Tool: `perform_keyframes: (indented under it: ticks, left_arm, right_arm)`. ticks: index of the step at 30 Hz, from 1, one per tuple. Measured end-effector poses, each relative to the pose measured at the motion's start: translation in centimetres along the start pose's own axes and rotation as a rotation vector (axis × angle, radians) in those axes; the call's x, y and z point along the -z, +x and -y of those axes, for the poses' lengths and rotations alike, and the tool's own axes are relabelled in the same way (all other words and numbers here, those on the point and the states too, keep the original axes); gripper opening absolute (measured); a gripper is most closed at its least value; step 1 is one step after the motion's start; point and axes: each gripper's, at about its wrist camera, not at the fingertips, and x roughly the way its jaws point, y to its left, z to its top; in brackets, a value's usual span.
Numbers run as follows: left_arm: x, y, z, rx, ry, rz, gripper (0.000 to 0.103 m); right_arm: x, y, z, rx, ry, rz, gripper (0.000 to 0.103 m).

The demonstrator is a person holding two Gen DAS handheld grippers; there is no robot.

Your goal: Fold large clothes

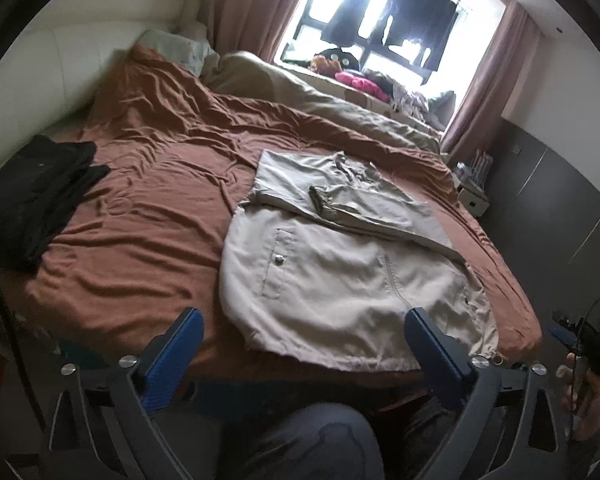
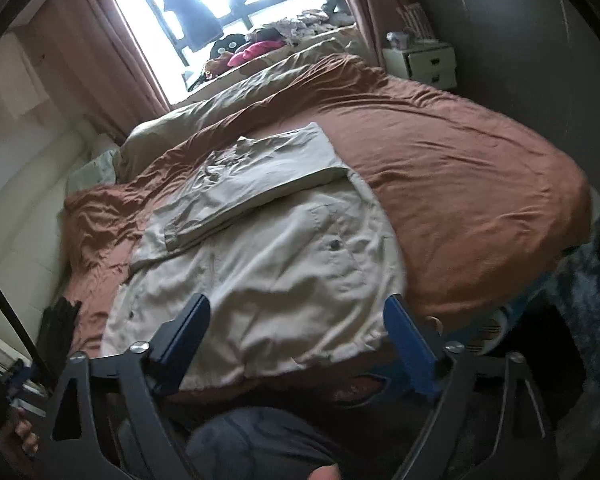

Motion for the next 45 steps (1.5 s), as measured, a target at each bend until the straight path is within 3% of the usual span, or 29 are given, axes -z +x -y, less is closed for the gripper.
perform_keyframes:
  ticks: [5, 14, 21, 36, 41, 45]
  left_arm:
    - [2.0, -2.3, -0.9, -0.015, -0.017, 0.021, 0.103]
    - [5.8, -3.4, -1.7, -0.009, 0.005, 0.01, 0.103]
    - [7.1, -2.2, -3.1, 0.013, -0.001, 0.001, 0.103]
    - [5.6, 7.7, -6.8, 0.009, -0.098, -0.068, 0.102]
    - [4.5, 11.8, -8.3, -0.011, -0.126, -0.123, 0.084]
    - [4.2, 14.9, -9.1, -0.029, -0.119, -0.17, 0.076]
  right_arm:
    - [2.2, -2.1, -0.5, 0.065, -0.037, 0.0, 0.092]
    - [6.4, -4.1, 0.3, 0.032, -0.044, -0.008, 0.092]
    - [7.5, -3.3, 3.1, 0.003, -0.046, -0.032, 0.092]
    - [7.2, 3.0, 6.2, 0.049, -0.079, 0.014, 0.092]
    - [5.8, 6.0, 7.7, -0.006, -0.044, -0.028, 0.092]
    - [4.8, 8.4, 9.0, -0.019, -0.02, -0.053, 0.091]
